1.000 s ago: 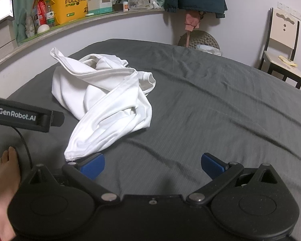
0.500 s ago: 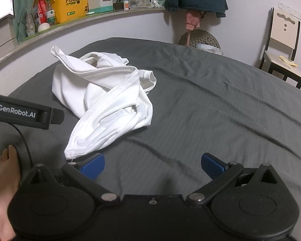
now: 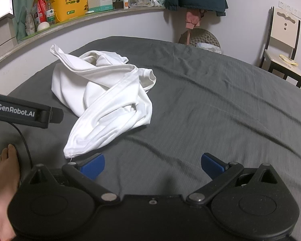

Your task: Fold clothes

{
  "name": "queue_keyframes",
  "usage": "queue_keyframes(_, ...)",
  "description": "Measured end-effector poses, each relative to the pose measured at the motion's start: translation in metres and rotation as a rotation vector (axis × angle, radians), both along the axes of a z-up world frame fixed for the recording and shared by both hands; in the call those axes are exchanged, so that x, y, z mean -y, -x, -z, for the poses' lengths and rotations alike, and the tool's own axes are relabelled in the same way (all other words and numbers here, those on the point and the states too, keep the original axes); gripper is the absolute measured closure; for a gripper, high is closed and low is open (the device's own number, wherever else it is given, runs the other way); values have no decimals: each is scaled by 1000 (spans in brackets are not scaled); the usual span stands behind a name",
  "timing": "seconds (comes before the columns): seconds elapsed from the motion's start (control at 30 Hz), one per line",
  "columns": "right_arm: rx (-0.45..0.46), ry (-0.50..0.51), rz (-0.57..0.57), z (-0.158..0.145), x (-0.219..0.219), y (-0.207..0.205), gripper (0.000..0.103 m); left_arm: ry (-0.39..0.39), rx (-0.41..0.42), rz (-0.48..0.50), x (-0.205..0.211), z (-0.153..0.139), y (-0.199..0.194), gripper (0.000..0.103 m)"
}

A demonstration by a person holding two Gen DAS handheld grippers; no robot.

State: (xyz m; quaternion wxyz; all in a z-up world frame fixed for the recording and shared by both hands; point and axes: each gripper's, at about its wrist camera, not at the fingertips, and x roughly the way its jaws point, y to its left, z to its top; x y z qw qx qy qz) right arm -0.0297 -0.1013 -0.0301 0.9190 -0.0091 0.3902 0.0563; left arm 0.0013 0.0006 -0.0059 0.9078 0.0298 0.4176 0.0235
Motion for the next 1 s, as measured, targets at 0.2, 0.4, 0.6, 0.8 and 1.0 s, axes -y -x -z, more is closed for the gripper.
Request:
queue_keyframes(0.2,0,-3,4,0,2,-1,0,69,47,-47,-12,12,-7,0)
queue_keyframes(0.4,-4,-19,20,1,11,-2,0,102,71,-54,-10,28,-21,1)
queue_keyframes(0.6,-9,-36,37,2,21,-4,0,26,33,34,16,52,-42,21)
queue_keyframes(0.8,-13,-54,53,4,31,-6,0,160,-64,17,13,77,-58,77)
queue_keyframes(1.0,-2,-136,69,11,47,-11,0,310,-29,100,13,67,-46,102)
